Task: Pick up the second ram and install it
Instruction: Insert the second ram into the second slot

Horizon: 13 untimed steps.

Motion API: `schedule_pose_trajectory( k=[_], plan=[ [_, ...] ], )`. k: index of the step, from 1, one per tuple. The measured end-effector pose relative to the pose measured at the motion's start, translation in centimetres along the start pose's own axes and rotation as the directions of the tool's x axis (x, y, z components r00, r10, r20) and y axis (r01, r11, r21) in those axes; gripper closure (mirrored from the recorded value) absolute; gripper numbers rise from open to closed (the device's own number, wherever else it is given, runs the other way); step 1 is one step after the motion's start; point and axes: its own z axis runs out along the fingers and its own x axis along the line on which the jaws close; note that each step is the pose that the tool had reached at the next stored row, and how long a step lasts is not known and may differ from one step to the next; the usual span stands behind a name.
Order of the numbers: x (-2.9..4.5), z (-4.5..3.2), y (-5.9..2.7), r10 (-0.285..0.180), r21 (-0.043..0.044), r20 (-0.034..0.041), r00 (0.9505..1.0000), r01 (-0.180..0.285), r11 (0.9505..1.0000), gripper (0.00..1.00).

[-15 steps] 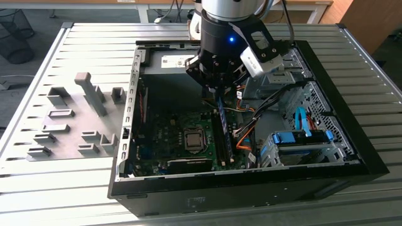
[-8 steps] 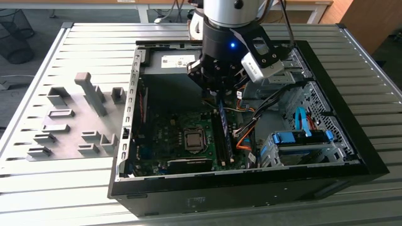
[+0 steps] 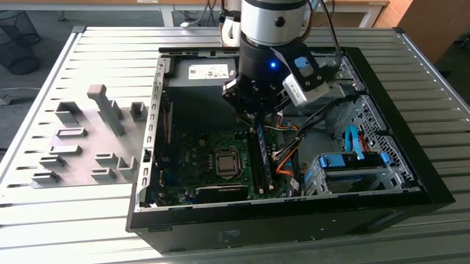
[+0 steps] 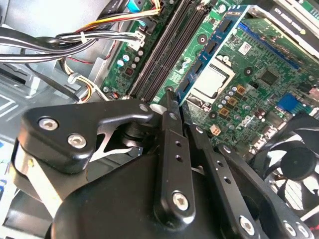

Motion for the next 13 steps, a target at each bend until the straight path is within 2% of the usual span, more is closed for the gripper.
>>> schedule_pose_trajectory(
  k=[5,13],
  plan=[
    [0.02,0.76,0.01,0.001,0.0,-0.0001,1.0,-0.001,1.0,0.86],
    [0.02,0.81,0.02,0.001,0.0,-0.0001,1.0,-0.001,1.0,0.86]
  ],
)
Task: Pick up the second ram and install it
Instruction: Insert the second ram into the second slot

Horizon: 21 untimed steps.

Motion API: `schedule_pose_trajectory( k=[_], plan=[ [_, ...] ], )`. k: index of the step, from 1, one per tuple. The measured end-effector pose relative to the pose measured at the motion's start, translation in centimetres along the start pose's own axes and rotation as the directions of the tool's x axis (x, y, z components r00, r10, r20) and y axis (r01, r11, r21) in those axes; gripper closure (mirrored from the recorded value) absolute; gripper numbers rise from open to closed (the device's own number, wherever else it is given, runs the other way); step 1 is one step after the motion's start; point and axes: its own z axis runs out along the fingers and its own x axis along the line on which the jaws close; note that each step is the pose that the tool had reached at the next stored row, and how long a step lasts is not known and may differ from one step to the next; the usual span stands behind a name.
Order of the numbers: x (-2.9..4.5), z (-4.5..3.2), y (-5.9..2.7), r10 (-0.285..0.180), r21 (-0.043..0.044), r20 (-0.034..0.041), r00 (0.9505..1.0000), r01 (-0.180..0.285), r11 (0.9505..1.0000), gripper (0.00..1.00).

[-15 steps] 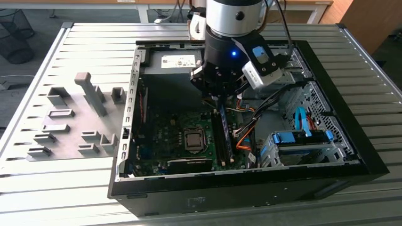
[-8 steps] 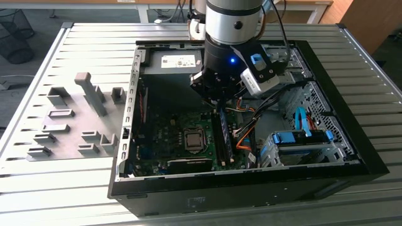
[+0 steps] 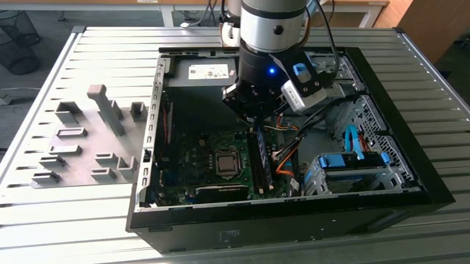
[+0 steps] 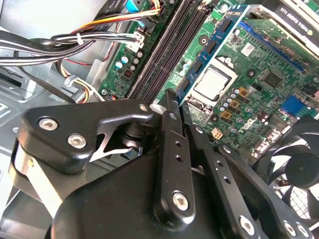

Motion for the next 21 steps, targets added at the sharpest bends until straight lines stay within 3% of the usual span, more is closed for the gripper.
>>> schedule_pose_trajectory(
  k=[21],
  plan=[
    [0.01,0.49,-0.25,0.007,0.0001,-0.0003,1.0,-0.007,1.0,0.86]
  ],
)
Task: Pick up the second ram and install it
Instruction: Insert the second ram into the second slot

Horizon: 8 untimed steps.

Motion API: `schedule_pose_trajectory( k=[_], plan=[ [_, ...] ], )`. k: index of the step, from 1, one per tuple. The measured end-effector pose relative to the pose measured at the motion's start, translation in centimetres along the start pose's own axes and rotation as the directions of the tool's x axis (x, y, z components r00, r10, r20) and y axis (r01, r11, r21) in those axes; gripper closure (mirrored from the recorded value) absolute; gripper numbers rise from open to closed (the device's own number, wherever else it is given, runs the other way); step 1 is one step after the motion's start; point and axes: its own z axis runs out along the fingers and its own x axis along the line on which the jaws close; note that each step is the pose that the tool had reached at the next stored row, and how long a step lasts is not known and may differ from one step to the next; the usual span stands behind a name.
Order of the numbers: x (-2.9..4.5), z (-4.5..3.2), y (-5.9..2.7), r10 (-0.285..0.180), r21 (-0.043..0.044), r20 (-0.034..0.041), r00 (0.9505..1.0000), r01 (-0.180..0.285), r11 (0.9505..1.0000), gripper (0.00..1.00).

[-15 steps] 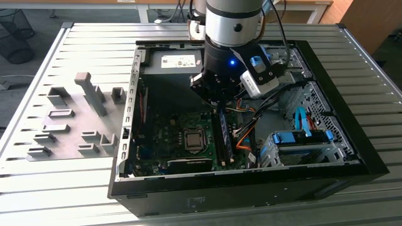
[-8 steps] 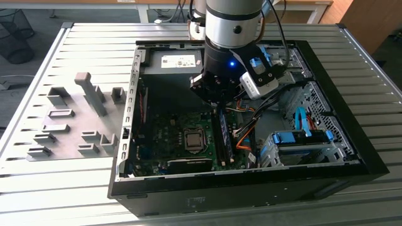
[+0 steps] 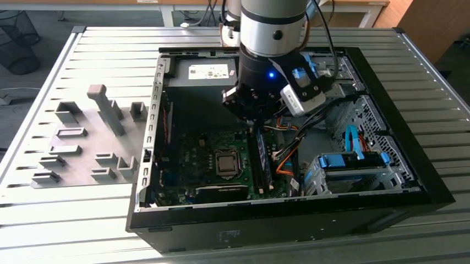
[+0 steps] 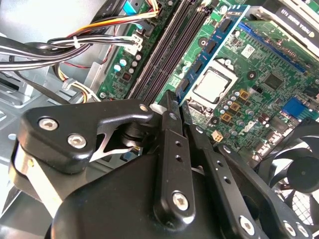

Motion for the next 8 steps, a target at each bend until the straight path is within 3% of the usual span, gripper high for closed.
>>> schedule_pose_trajectory(
  k=[8],
  plan=[
    [-0.07,1.06,-0.17,0.004,0.0002,-0.0003,1.0,-0.004,1.0,0.86]
  ],
)
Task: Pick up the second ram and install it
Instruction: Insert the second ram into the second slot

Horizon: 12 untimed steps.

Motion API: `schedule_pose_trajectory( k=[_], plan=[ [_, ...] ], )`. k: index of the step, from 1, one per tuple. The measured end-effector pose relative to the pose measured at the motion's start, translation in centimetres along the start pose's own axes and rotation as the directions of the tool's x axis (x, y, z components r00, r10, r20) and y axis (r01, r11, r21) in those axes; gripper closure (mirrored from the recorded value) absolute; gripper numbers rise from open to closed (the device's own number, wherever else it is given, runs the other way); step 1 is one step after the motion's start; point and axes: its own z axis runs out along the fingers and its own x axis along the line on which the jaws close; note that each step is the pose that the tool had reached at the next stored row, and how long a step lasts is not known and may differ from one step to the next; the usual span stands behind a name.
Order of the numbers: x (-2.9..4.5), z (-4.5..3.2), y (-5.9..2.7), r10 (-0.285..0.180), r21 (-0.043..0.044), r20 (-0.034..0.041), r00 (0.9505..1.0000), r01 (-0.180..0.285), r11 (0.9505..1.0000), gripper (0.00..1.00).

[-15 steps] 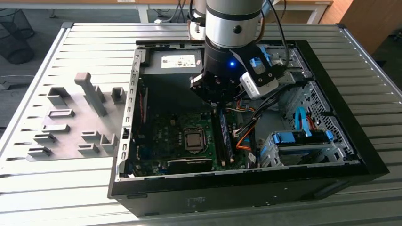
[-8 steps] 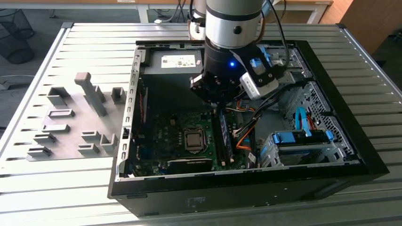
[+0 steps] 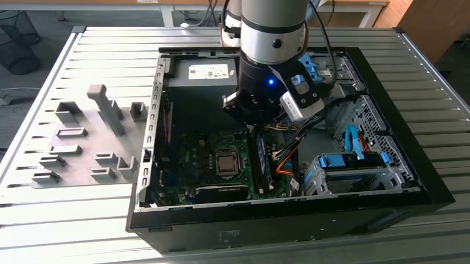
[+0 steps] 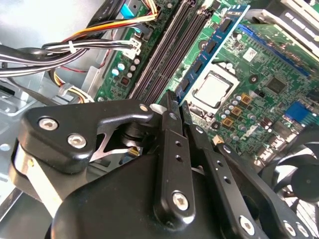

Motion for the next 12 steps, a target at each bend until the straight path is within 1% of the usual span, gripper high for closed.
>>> schedule_pose_trajectory(
  k=[6,12],
  plan=[
    [-0.07,1.08,0.06,0.0,0.0001,0.0,1.0,0.0,1.0,0.86],
    [-0.12,2.2,-0.14,0.001,-0.0001,-0.0001,1.0,-0.001,1.0,0.86]
  ],
)
